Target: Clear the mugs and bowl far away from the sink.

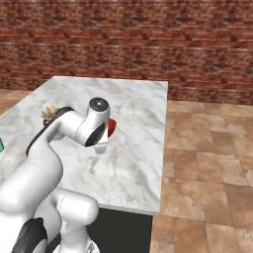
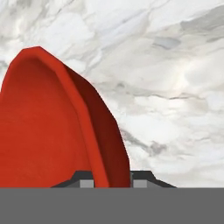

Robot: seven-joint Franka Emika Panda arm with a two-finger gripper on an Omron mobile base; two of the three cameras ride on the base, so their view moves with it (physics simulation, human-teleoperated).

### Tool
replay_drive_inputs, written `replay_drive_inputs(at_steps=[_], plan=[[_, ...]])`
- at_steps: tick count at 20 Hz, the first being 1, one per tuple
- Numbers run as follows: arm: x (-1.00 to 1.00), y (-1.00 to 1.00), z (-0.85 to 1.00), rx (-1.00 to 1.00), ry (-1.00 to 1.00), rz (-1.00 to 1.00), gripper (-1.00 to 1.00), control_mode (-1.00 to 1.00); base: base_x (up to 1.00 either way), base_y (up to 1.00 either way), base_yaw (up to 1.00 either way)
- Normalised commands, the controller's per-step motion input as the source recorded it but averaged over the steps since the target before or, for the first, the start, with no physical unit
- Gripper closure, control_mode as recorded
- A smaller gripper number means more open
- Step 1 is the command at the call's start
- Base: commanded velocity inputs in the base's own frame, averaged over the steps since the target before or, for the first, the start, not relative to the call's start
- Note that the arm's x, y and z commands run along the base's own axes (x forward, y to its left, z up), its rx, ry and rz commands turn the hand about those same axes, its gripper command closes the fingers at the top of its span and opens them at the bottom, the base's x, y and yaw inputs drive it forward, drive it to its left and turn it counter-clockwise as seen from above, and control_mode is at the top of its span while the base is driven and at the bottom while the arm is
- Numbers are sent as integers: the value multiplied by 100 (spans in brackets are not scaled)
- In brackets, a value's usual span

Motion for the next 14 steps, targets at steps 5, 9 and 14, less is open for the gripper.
replay_drive_inputs(at_steps=[5,9,14], plan=[[61,-1,-59,-1,-10,3,100,-100,0,0,0],[61,-6,-49,1,9,2,100,-100,0,0,0],[64,-7,-23,2,22,1,100,-100,0,0,0]])
